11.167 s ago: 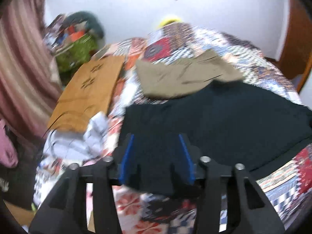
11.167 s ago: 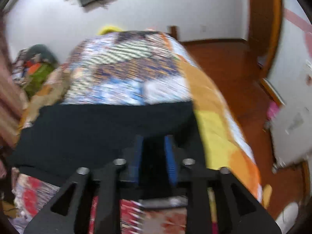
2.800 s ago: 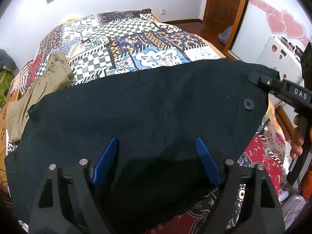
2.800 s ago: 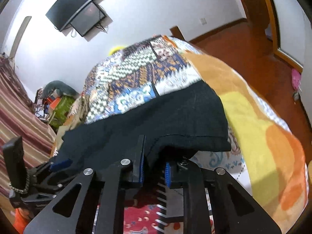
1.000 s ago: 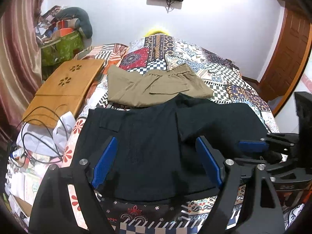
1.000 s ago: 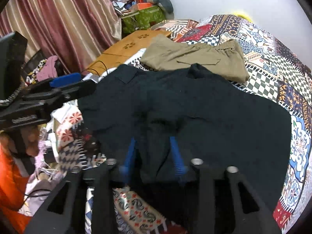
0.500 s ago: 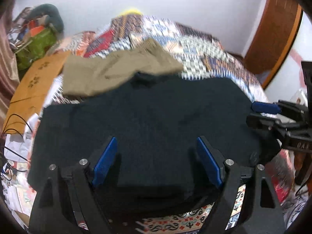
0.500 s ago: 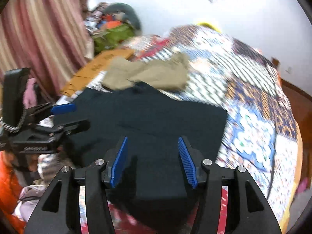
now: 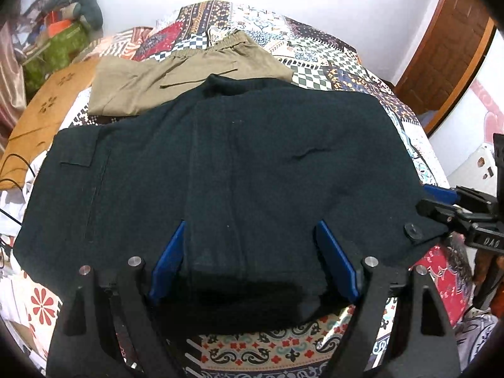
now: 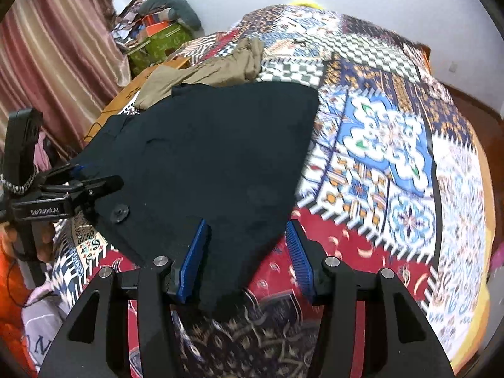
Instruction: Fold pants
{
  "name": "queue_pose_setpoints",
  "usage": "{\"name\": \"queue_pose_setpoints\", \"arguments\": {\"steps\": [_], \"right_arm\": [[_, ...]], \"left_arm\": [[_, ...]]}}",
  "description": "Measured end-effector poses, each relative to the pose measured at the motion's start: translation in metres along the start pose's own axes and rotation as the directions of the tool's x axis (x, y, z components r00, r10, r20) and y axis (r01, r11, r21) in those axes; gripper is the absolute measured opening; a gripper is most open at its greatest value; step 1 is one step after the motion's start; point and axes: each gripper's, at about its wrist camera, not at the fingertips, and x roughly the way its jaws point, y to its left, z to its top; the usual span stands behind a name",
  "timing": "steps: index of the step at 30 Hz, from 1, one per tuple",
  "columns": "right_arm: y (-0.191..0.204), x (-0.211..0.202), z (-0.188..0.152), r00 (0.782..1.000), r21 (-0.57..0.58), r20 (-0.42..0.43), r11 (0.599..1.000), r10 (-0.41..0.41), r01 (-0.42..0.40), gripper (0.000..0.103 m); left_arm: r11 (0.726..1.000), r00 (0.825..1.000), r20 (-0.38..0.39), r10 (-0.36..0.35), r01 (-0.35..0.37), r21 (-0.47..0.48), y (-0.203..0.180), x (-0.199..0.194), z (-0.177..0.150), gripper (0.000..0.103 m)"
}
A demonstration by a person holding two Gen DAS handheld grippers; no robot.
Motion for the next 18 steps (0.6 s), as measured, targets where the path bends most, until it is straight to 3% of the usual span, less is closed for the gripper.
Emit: {"name": "queue_pose_setpoints", "arguments": {"steps": [7,11,18], "right_arm": [[0.005,-0.011,-0.005,0.999,-0.02,-0.003,0.999,-0.038,0.038,0.047],[0.007,-0.019,-0.003,0.998,-0.046,-0.015,0.997,-0.068,0.067,0.047],[0.02,-0.042,0.019,0.992,-0.087,0.069,0.99,-0.107,0.113,0.049]], "left_arm": [[0.999,1.0,0.005,0.019,-0.019,0.029,-0.001,-0.008,0.001,0.083],[0.995,0.995,0.058,0.081,-0.083,0.046,0.007,-0.03,0.001,0.083],[0.986,0.98,0.122,0.156,-0.147,-0.085,0.062,-0.074,-0.011,0.083]]}}
